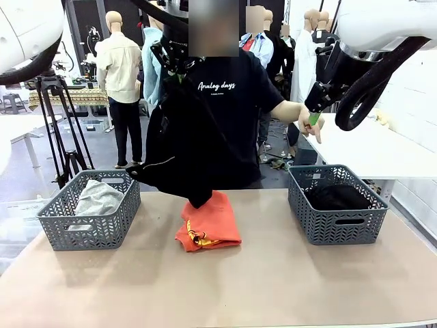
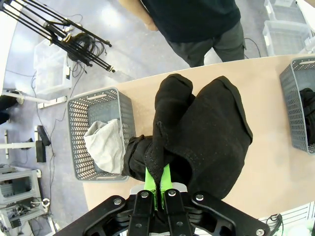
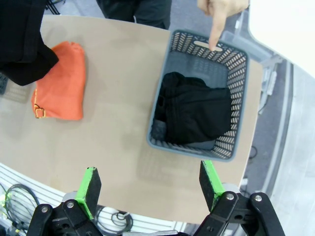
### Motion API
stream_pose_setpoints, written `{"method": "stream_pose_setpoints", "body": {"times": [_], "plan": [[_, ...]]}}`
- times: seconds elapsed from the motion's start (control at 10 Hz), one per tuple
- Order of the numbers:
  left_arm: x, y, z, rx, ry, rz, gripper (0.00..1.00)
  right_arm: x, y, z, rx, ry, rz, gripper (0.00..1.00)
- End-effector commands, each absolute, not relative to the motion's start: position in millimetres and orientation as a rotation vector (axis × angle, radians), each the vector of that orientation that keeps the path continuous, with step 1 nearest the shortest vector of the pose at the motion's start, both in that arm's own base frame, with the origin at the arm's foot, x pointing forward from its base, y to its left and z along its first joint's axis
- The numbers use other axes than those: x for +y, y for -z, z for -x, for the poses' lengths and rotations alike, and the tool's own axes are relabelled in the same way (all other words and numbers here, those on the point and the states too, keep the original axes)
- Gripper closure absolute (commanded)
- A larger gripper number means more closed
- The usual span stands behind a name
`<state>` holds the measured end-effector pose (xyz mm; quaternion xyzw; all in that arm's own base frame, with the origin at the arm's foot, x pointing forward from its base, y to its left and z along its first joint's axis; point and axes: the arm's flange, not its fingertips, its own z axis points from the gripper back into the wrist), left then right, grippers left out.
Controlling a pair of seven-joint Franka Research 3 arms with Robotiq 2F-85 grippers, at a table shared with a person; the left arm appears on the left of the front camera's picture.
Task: Sort the tops and bottoms.
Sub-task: Sort the clothes according to human instructions.
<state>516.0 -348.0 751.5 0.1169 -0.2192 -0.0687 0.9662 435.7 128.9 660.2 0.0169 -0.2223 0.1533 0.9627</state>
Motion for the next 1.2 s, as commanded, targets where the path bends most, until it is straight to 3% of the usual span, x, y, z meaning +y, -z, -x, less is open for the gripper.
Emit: {"method": "stream_pose_setpoints", "body": {"times": [0.0, 1.1], "plan": [[-342.7, -755.4, -512.1, -0.443, 0.135, -0.236, 1.00, 128.1, -659.7, -434.3, -0.442, -0.307, -0.034, 0.00], [-342.7, -755.4, -512.1, -0.443, 0.135, -0.236, 1.00, 122.7, -677.5, -426.2, -0.491, -0.362, -0.040, 0.00]]}}
